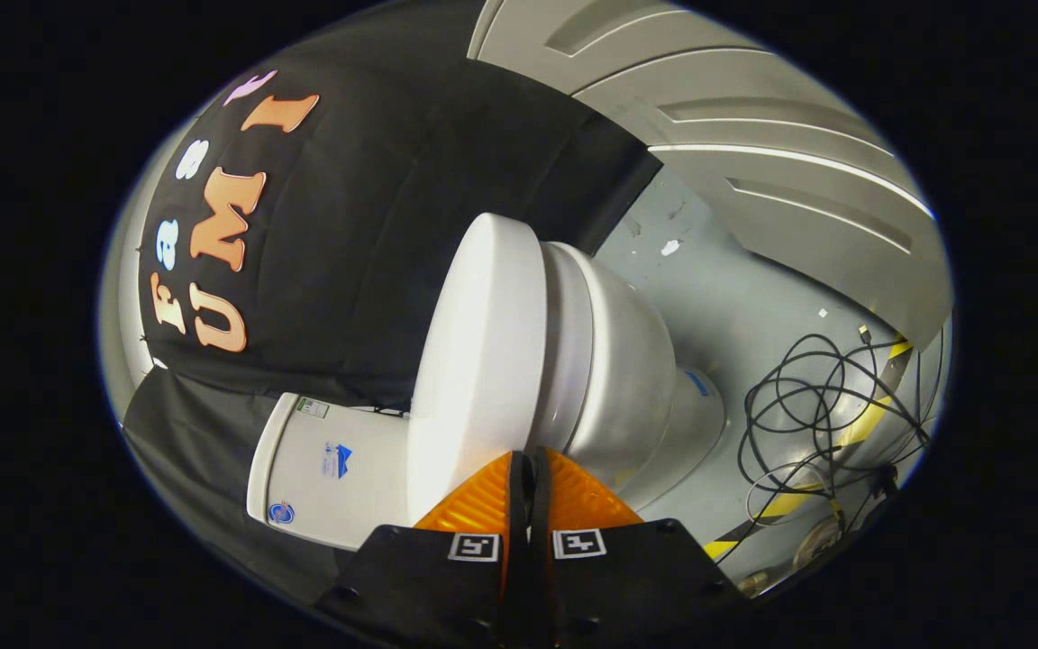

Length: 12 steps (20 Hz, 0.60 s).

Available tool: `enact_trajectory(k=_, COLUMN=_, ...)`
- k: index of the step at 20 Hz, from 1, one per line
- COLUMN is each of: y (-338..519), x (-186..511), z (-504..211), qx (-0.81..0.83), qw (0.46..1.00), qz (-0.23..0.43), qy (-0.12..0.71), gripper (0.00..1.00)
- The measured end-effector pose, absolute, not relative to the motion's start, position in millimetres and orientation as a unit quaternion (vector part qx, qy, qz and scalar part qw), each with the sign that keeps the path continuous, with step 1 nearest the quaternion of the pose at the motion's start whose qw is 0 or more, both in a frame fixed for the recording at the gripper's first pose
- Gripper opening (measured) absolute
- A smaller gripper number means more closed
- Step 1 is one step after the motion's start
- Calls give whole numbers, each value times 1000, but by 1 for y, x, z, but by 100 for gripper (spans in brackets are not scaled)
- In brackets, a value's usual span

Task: Open the toilet lid.

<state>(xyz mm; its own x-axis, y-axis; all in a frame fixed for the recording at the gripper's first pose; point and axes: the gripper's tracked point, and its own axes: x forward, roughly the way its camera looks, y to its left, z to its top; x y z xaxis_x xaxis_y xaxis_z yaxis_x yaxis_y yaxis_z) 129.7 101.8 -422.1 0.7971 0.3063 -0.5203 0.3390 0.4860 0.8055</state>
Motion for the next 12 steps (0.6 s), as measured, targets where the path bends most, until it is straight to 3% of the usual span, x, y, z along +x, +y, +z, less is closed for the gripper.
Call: enact_trajectory(k=12, y=101, x=144, z=-396, qx=436, qw=849, qz=-25, qy=298, gripper=8)
